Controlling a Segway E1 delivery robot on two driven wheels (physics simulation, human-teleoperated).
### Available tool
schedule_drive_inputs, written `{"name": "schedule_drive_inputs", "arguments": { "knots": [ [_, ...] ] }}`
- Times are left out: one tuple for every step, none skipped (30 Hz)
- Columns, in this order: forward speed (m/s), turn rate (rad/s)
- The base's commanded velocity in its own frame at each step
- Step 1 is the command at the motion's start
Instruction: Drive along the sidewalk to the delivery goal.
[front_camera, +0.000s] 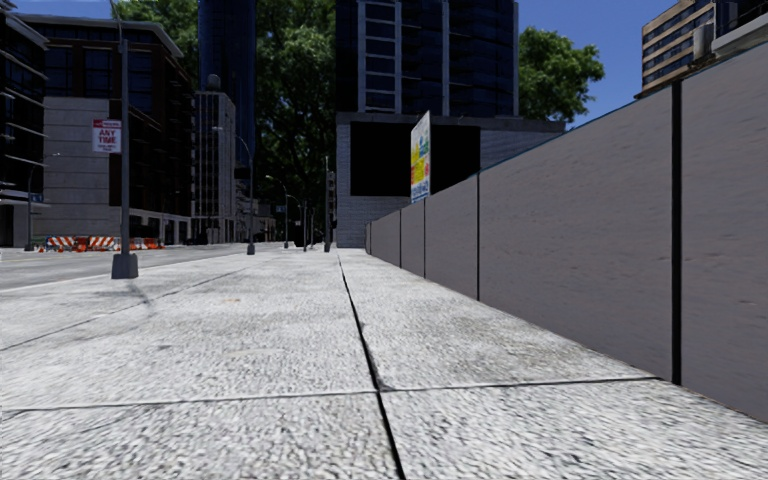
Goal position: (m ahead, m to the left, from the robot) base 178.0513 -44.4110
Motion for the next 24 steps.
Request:
{"name": "schedule_drive_inputs", "arguments": {
  "knots": [
    [2.00, 0.23],
    [2.00, 0.23],
    [2.00, 0.23],
    [2.00, 0.23],
    [2.00, 0.23],
    [2.00, 0.23],
    [2.00, 0.23],
    [2.00, 0.23],
    [2.00, 0.23],
    [2.00, 0.23],
    [2.00, 0.23],
    [2.00, 0.23],
    [2.00, 0.23],
    [2.00, 0.23],
    [2.00, 0.23],
    [2.00, 0.23],
    [2.00, 0.23],
    [2.00, 0.23],
    [2.00, 0.23],
    [2.00, 0.23],
    [2.00, 0.23],
    [2.00, 0.23],
    [2.00, 0.23],
    [2.00, 0.23]
  ]
}}
